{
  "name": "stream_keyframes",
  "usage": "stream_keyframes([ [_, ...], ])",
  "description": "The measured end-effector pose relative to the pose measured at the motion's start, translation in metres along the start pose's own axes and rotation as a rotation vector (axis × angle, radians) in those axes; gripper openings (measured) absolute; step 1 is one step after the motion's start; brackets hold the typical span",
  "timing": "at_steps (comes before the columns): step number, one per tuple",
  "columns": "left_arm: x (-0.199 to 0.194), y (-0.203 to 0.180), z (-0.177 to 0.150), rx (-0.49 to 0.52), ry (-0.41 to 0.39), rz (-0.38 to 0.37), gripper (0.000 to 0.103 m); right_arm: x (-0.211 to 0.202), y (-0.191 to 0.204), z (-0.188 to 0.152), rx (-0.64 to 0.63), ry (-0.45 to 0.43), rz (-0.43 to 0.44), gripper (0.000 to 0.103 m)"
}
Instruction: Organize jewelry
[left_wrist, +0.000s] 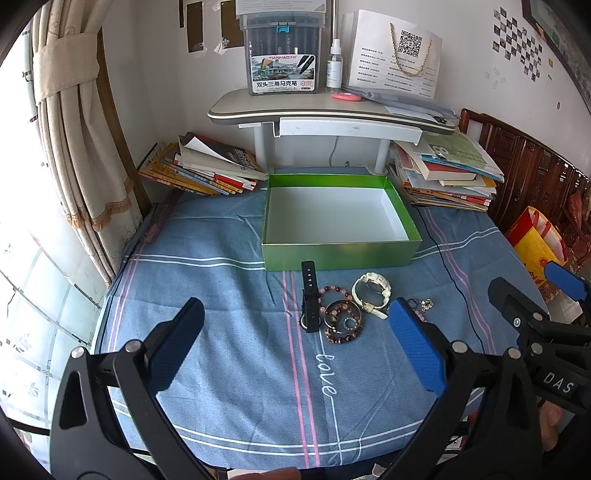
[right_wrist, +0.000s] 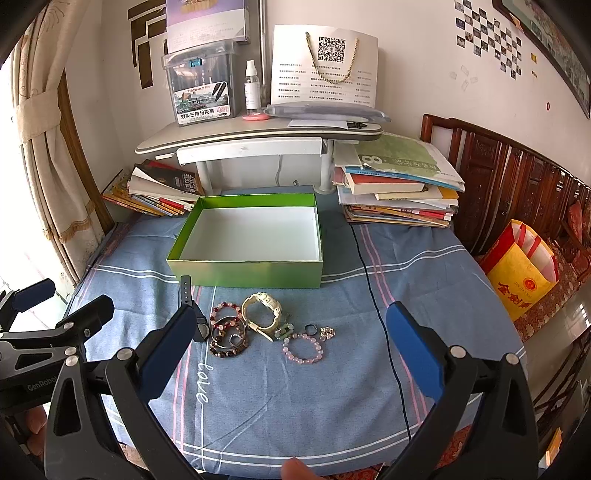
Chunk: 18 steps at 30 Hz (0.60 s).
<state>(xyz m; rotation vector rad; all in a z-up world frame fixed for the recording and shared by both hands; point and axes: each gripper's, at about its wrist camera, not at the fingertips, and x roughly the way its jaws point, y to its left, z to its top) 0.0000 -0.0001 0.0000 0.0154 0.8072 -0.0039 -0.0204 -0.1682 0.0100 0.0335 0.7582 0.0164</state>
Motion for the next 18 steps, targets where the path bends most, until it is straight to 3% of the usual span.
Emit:
stream_keyframes([
  [18,0.0003,-0.0005,0.0000,0.000,0.000,-0.002,0.099,-0.0009,0.0017,0.0011,0.001,0.002,0.001,0.100],
])
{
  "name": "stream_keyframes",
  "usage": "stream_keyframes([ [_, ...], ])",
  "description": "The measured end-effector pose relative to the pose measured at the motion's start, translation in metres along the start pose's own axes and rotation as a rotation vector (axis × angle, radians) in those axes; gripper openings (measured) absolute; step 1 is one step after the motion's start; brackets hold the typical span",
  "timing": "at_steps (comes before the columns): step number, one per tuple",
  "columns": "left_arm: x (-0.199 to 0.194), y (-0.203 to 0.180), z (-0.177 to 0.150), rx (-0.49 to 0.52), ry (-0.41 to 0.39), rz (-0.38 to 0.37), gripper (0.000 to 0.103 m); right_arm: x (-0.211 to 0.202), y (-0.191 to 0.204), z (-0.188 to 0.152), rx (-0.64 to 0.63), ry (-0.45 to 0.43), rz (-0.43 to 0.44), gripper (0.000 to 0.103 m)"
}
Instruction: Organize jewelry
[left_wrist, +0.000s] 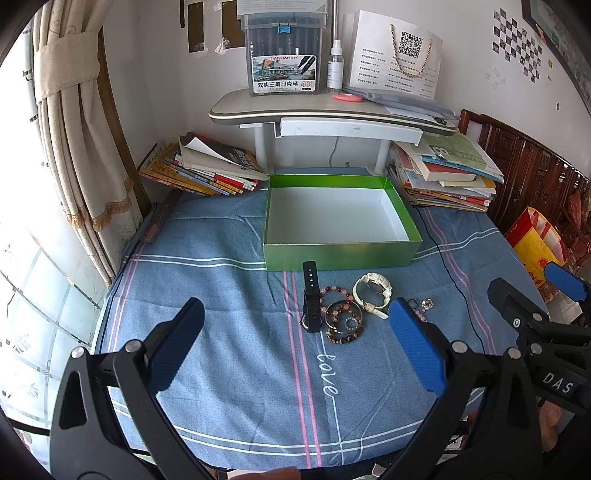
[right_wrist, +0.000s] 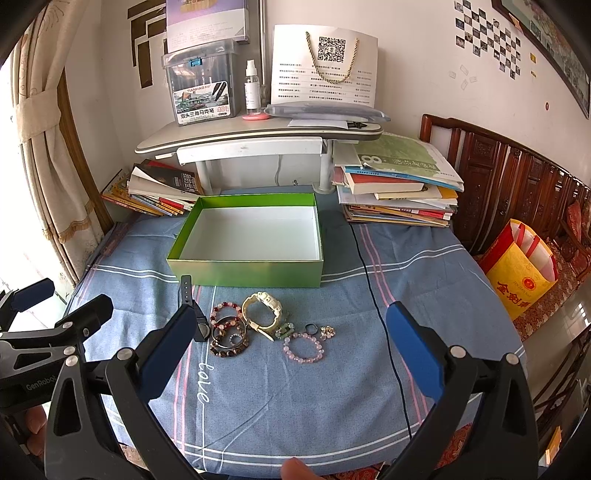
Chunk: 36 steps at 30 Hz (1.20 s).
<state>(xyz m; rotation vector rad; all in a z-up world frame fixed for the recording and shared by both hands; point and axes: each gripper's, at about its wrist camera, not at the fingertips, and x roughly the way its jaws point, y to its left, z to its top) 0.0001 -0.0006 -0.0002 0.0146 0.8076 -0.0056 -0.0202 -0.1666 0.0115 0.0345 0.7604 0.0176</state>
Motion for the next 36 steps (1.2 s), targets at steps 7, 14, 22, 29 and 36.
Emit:
stream_keyframes([
  [7,-0.0002,0.0004,0.0000,-0.001,0.000,0.000,0.099,-0.0002,0.0003,-0.0004,0.000,0.000,0.000,0.100],
  [14,-0.0005,-0.0002,-0.0003,-0.002,0.002,-0.001,0.099,-0.0002,0.0007,-0.0010,0.000,0.001,0.000,0.100],
  [22,-0.0002,0.0002,-0.0001,-0.003,0.002,-0.001,0.099,-0.0004,0.0008,-0.0007,-0.001,0.001,0.000,0.100],
  [29,-0.0002,0.0004,-0.0001,-0.003,0.003,-0.001,0.099,-0.0006,0.0004,-0.0005,0.000,0.002,0.000,0.100],
  [36,0.0011,0.0010,-0.0032,0.001,0.008,-0.004,0.099,0.0003,-0.0010,-0.0005,0.000,0.004,-0.001,0.100],
])
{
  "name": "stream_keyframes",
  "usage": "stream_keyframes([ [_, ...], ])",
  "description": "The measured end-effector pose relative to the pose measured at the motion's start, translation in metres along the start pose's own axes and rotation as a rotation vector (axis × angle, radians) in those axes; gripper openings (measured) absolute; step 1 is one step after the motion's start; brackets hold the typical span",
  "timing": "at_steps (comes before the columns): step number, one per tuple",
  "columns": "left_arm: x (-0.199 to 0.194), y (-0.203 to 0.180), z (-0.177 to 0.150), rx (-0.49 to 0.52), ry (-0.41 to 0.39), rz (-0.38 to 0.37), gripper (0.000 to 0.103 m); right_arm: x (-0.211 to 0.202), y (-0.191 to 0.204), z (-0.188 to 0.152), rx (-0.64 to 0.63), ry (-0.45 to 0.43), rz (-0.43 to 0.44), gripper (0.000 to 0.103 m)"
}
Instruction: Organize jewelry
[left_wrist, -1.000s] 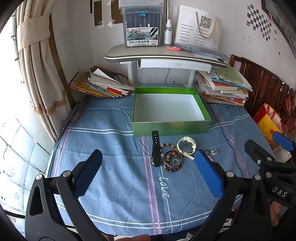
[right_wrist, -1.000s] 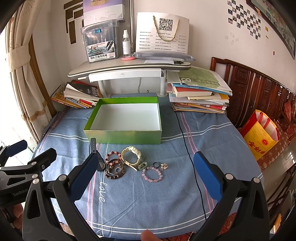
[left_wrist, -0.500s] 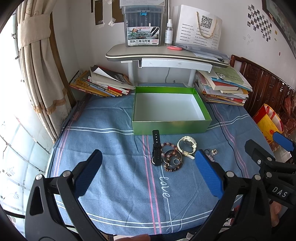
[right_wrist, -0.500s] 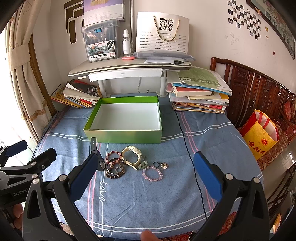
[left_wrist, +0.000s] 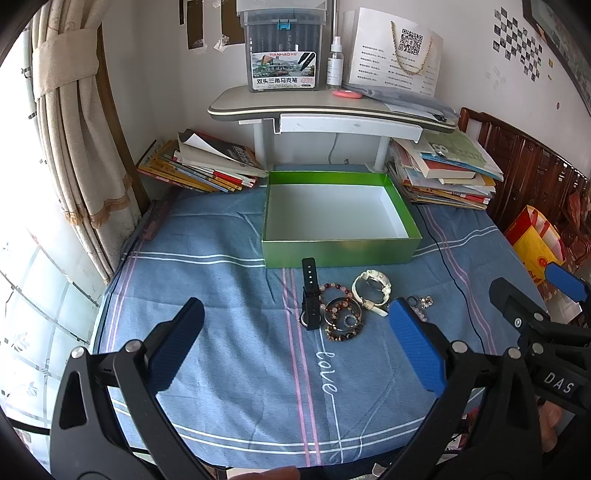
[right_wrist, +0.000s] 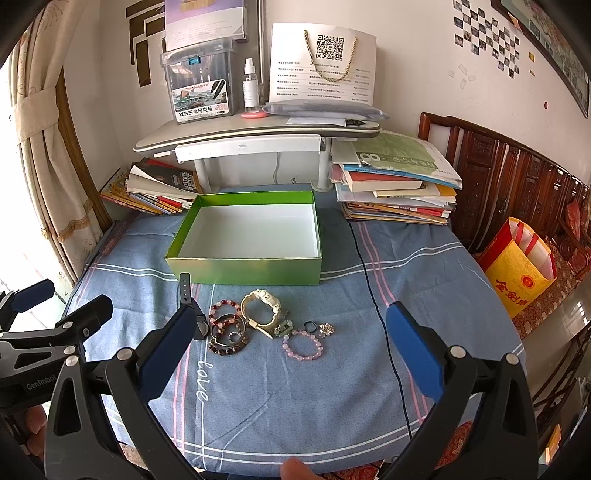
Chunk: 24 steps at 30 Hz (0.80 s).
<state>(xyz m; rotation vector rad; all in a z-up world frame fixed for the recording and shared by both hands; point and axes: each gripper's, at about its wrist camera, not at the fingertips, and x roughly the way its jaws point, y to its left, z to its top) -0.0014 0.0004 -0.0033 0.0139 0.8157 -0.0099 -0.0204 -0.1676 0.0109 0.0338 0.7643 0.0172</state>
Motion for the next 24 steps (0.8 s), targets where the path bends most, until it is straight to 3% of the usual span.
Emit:
stream_keyframes([
  [14,0.012,-0.002,0.002,-0.018,0.039,-0.001,0.099,0.011,-0.008,0.000,-0.008,0.023,0.000,0.100],
  [21,0.061,0.022,-0.011,-0.078,0.191,0.051,0.099,0.069,-0.041,-0.012,0.008,0.217,0.002,0.098],
  [22,0.071,0.023,-0.016,-0.070,0.223,0.063,0.099,0.077,-0.044,-0.016,-0.003,0.242,-0.001,0.096],
  [24,0.086,0.024,-0.023,-0.058,0.272,0.066,0.099,0.099,-0.049,-0.028,-0.021,0.311,0.013,0.081],
])
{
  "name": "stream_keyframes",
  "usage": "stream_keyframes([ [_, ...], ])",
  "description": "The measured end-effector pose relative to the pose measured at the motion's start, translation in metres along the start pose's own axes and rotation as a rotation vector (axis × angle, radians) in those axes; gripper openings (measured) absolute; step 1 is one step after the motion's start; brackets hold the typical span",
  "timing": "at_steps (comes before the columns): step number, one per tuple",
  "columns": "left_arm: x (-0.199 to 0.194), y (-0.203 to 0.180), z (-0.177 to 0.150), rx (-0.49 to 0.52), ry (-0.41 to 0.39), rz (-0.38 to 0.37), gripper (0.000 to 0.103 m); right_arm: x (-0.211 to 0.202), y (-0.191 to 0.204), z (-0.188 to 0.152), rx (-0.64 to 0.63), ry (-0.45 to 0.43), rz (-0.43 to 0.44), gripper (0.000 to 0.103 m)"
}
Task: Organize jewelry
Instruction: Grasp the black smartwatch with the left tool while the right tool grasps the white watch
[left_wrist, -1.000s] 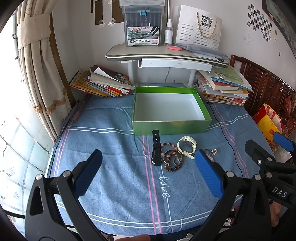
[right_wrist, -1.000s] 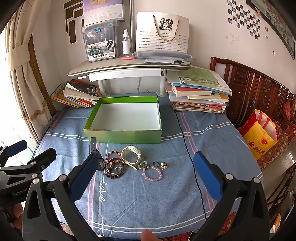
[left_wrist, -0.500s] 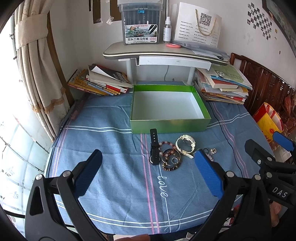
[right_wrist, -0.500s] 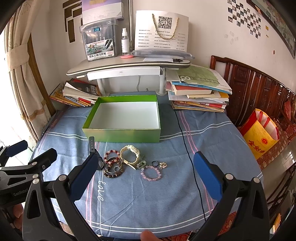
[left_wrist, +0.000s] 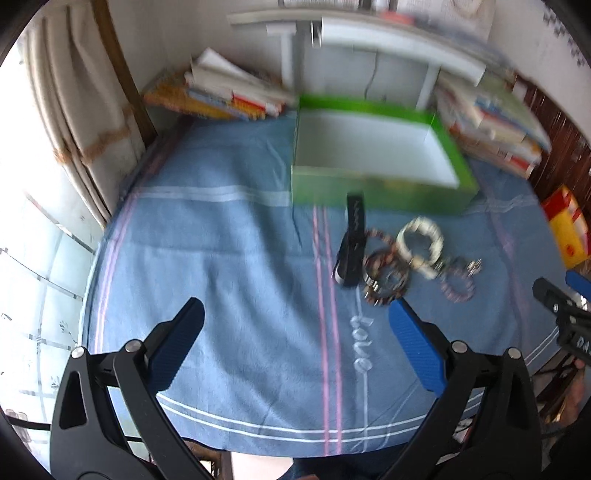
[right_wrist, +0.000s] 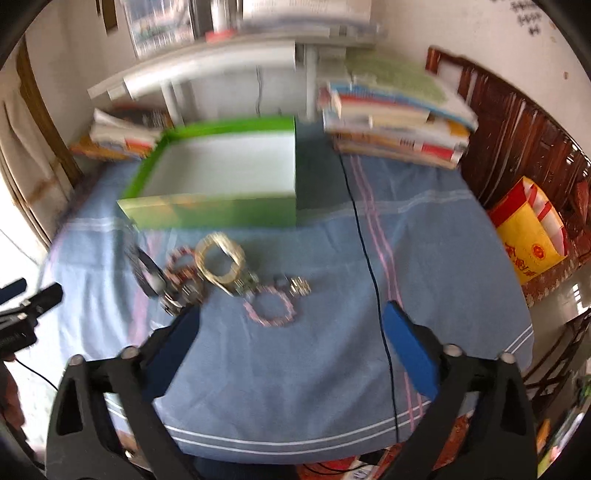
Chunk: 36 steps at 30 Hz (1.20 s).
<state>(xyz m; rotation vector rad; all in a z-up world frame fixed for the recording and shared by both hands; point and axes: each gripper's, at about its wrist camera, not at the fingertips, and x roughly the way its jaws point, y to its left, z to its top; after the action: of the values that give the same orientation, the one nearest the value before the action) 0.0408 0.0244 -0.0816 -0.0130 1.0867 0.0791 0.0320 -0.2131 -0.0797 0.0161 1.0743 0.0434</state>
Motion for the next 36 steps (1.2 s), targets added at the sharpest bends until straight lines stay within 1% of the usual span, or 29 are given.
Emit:
stream_keyframes([
  [1,0.008,0.000,-0.001,0.003,0.024,-0.004,0.099,0.007,-0.001,-0.001,0.001,0.015,0.008,0.076],
  [2,0.016,-0.001,-0.002,0.006,0.043,-0.008,0.098,0.018,-0.003,-0.003,0.007,0.051,0.014,0.066],
  [3,0.024,-0.002,-0.002,0.010,0.061,-0.014,0.098,0.029,-0.005,-0.005,0.015,0.091,0.020,0.059],
  [5,0.038,-0.004,0.000,0.013,0.080,-0.022,0.097,0.042,-0.008,-0.006,0.028,0.133,0.021,0.058],
  [8,0.060,-0.012,0.012,0.012,0.103,-0.069,0.097,0.055,-0.009,-0.005,0.027,0.168,0.015,0.059],
  [12,0.094,-0.031,0.032,0.020,0.144,-0.092,0.097,0.069,-0.011,0.003,0.023,0.202,0.019,0.059],
  [14,0.108,-0.037,0.040,0.021,0.153,-0.087,0.096,0.077,-0.011,0.009,0.017,0.211,0.016,0.059],
  [16,0.123,-0.040,0.048,0.022,0.171,-0.083,0.084,0.085,-0.010,0.015,0.010,0.216,0.019,0.059],
  [18,0.136,-0.037,0.052,0.010,0.205,-0.090,0.055,0.093,-0.010,0.022,0.002,0.221,0.033,0.059],
  [19,0.140,-0.034,0.052,-0.001,0.216,-0.096,0.049,0.098,-0.009,0.026,-0.003,0.224,0.044,0.059],
  [21,0.143,-0.027,0.051,-0.022,0.225,-0.114,0.033,0.106,-0.004,0.034,-0.013,0.226,0.073,0.059],
  [22,0.144,-0.024,0.051,-0.029,0.226,-0.120,0.028,0.110,0.001,0.039,-0.022,0.226,0.087,0.059],
  [23,0.144,-0.018,0.050,-0.040,0.224,-0.126,0.020,0.114,0.006,0.044,-0.033,0.225,0.097,0.059],
  [24,0.144,-0.015,0.049,-0.046,0.226,-0.124,0.018,0.117,0.010,0.048,-0.042,0.224,0.106,0.059],
  [26,0.143,-0.008,0.048,-0.058,0.227,-0.113,0.018,0.123,0.026,0.059,-0.075,0.223,0.140,0.059],
  [29,0.143,0.006,0.047,-0.087,0.229,-0.103,0.018,0.130,0.048,0.069,-0.134,0.215,0.162,0.059],
  [31,0.144,0.012,0.045,-0.108,0.232,-0.096,0.023,0.137,0.062,0.073,-0.177,0.211,0.161,0.058],
  [32,0.145,0.015,0.045,-0.115,0.233,-0.088,0.030,0.142,0.070,0.075,-0.204,0.210,0.159,0.055],
  [33,0.146,0.017,0.045,-0.121,0.234,-0.084,0.033,0.147,0.075,0.077,-0.225,0.211,0.155,0.045],
  [35,0.150,0.024,0.046,-0.134,0.236,-0.095,0.034,0.155,0.081,0.079,-0.247,0.221,0.143,0.037],
  [36,0.152,0.025,0.047,-0.137,0.239,-0.102,0.034,0.158,0.083,0.080,-0.252,0.216,0.132,0.031],
])
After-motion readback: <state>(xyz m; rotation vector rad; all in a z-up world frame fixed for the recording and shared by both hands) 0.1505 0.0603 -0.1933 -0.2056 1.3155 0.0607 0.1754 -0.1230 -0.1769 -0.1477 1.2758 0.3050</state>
